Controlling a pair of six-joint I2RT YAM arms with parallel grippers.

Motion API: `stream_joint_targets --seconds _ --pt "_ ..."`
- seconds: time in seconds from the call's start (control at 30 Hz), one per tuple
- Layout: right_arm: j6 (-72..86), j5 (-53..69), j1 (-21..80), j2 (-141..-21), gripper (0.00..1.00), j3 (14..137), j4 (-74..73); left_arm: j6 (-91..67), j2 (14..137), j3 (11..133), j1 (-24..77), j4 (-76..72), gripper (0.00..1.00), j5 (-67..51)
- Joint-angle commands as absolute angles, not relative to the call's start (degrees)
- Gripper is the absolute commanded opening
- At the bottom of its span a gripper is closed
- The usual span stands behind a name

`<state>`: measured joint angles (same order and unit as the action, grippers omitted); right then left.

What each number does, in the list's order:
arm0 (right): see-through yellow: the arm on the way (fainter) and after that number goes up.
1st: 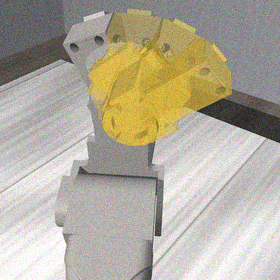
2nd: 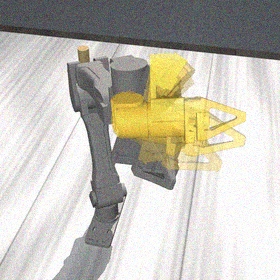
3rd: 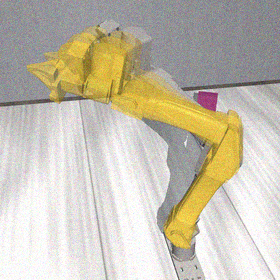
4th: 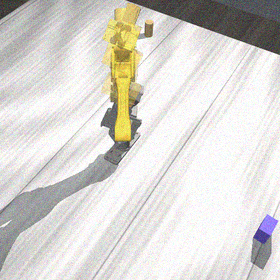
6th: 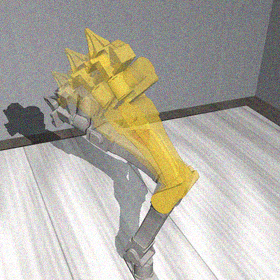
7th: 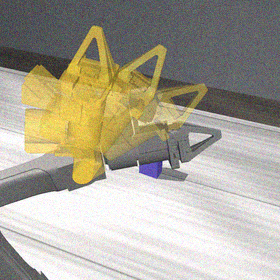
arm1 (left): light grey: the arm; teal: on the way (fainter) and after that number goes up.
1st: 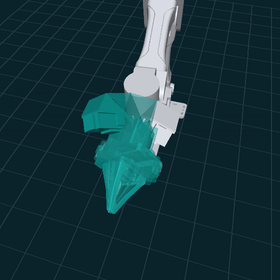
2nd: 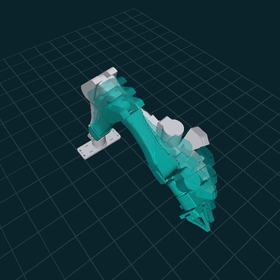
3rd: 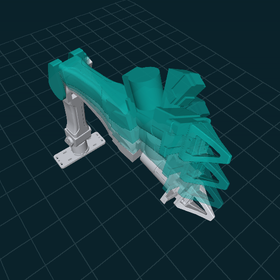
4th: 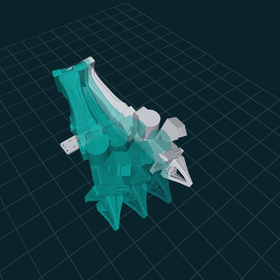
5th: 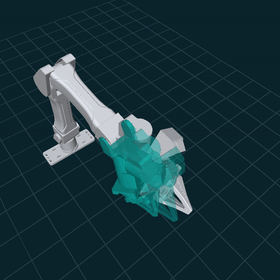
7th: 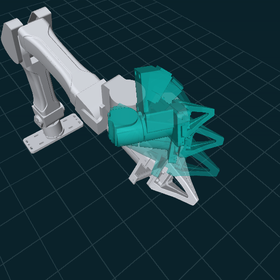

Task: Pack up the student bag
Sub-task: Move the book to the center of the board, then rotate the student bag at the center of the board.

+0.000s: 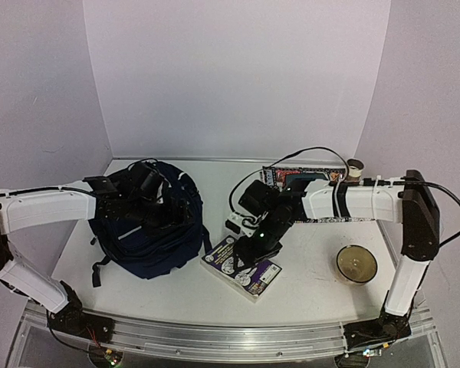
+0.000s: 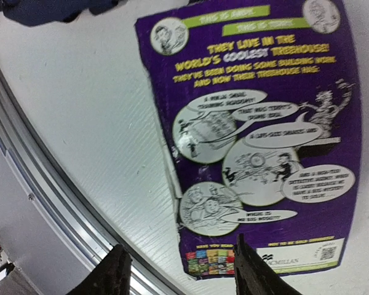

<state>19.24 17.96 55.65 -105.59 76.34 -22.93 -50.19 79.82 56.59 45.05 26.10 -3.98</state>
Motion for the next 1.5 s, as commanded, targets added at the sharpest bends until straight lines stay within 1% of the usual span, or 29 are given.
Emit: stream_joint_targets --seconds 0.0,0.03,0.1,0.23,0.4,0.67,0.83,1.07,1.2,1.33,1.47 --pt "16.0 19.4 49.6 -102.5 0.65 76.9 -26.3 -53.5 81.4 55.9 48.4 22.8 0.89 -6.0" --pt "15.4 19.5 47.9 -102.8 0.68 76.5 -26.0 -54.1 81.9 55.7 49.4 22.4 0.89 -6.0" --pt "14.4 19.9 45.2 -103.3 0.75 75.4 -24.6 -55.4 83.1 55.5 51.3 21.5 0.87 -6.0" --pt "13.4 22.1 41.4 -105.5 0.8 73.3 -20.7 -57.5 86.5 55.5 54.2 19.3 0.84 -7.4" --pt "14.3 23.2 40.7 -108.4 0.81 70.3 -16.2 -59.0 91.4 56.0 56.2 15.6 0.79 -9.4" --pt "18.5 26.9 40.8 -109.5 0.82 64.0 -9.3 -57.3 100.5 60.0 56.4 12.3 0.74 -13.8" --pt "23.7 34.0 41.3 -106.5 0.82 57.6 -2.2 -56.0 104.7 62.0 56.3 12.0 0.72 -14.1" --pt "32.4 43.0 43.8 -101.8 0.82 49.4 10.2 -54.0 106.6 65.8 54.9 12.0 0.74 -10.1" --pt "34.4 43.5 44.3 -99.5 0.82 48.7 12.0 -52.1 104.4 66.2 54.2 11.9 0.76 -6.7" --pt "37.4 37.2 44.2 -97.6 0.82 48.3 11.6 -53.7 101.3 63.3 54.0 12.0 0.79 -6.4" --pt "41.9 31.8 44.3 -97.9 0.82 47.3 12.8 -58.3 98.8 58.2 54.0 12.1 0.8 -8.4"
